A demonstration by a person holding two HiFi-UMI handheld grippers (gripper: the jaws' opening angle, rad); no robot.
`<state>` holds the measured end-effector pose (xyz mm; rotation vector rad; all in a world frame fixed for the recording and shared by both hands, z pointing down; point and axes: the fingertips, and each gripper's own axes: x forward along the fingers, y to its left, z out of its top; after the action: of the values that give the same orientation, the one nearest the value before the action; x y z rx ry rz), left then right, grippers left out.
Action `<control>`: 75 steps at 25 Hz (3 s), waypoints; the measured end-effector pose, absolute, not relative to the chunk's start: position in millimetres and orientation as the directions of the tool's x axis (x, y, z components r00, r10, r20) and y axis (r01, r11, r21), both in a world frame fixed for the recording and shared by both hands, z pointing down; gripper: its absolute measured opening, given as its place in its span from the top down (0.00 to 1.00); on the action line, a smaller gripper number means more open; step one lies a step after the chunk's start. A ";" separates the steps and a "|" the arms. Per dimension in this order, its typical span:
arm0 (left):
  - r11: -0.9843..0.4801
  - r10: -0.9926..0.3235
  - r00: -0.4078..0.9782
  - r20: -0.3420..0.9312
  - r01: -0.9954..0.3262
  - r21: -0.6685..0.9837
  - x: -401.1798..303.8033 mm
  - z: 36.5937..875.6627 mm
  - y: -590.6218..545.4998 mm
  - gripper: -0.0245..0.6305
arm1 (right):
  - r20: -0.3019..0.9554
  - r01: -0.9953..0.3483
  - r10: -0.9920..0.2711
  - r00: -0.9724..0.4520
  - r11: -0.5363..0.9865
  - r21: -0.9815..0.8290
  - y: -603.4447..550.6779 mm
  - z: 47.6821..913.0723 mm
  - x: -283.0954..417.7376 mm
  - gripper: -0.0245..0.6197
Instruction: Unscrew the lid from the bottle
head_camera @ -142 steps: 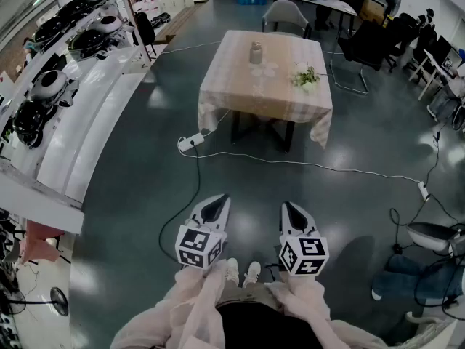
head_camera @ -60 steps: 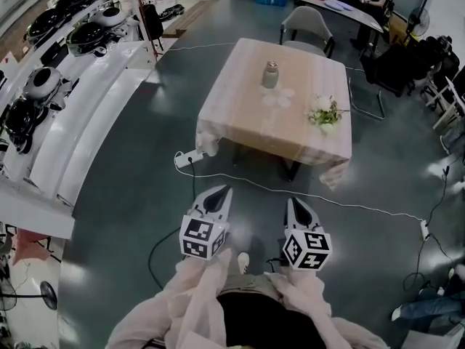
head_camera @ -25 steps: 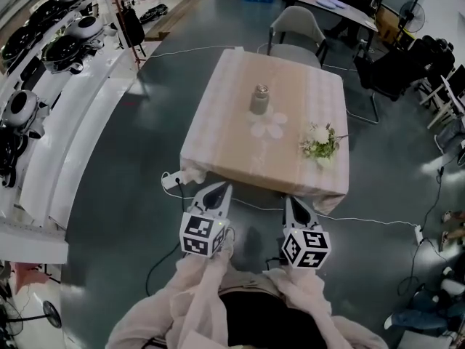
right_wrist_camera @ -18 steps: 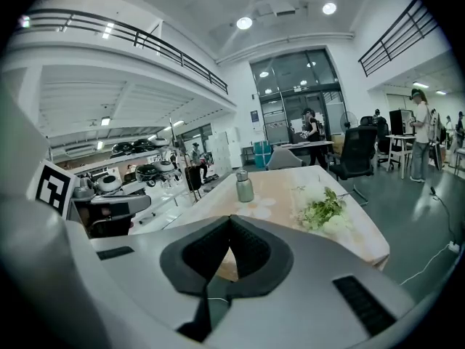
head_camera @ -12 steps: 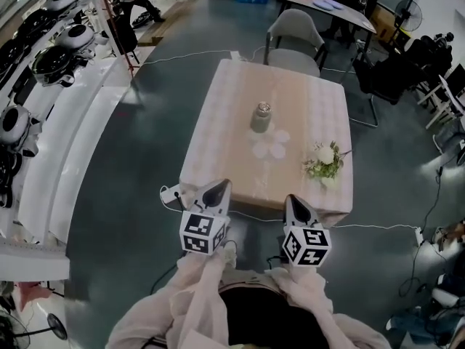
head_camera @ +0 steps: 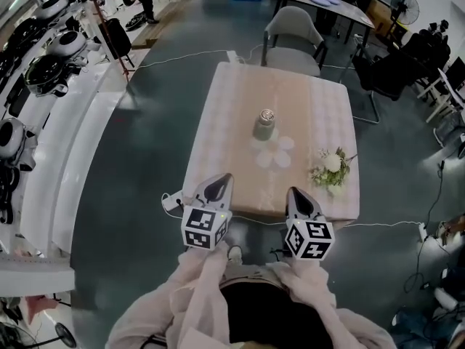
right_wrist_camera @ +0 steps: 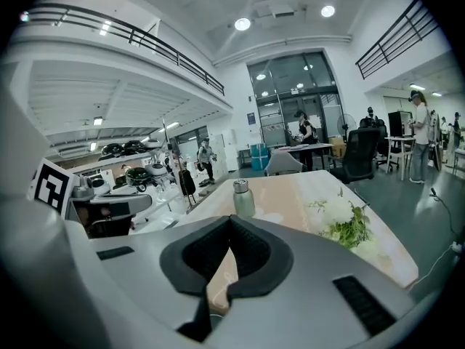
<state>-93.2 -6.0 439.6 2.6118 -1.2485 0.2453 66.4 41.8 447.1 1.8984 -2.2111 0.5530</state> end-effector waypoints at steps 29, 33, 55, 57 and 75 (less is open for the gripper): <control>-0.610 -0.711 0.632 0.307 -0.772 0.178 -58.7 473.9 -76.8 0.92 | 0.414 -0.986 -0.903 -0.115 0.053 -0.157 -30.0 465.7 120.5 0.94; -0.612 -0.710 0.631 0.314 -0.773 0.168 -39.4 476.1 -102.0 0.92 | 0.413 -0.985 -0.903 -0.120 0.056 -0.164 -56.9 466.1 139.5 0.94; -0.606 -0.706 0.620 0.342 -0.779 0.163 22.1 524.9 -212.2 0.92 | 0.466 -0.967 -0.858 -0.215 0.119 -0.225 -151.6 492.6 181.7 0.94; -0.615 -0.699 0.625 0.348 -0.773 0.153 27.2 531.3 -215.6 0.81 | 0.473 -0.964 -0.851 -0.228 0.130 -0.231 -156.3 495.5 182.7 0.94; -0.660 -0.645 0.613 0.457 -0.748 0.070 67.2 583.0 -255.5 0.37 | 0.514 -0.942 -0.800 -0.310 0.187 -0.279 -184.7 522.8 182.9 0.94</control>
<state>67.2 -255.5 583.0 2.5851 -1.1392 0.5841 182.9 -184.7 522.8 1.6678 -2.2106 0.8131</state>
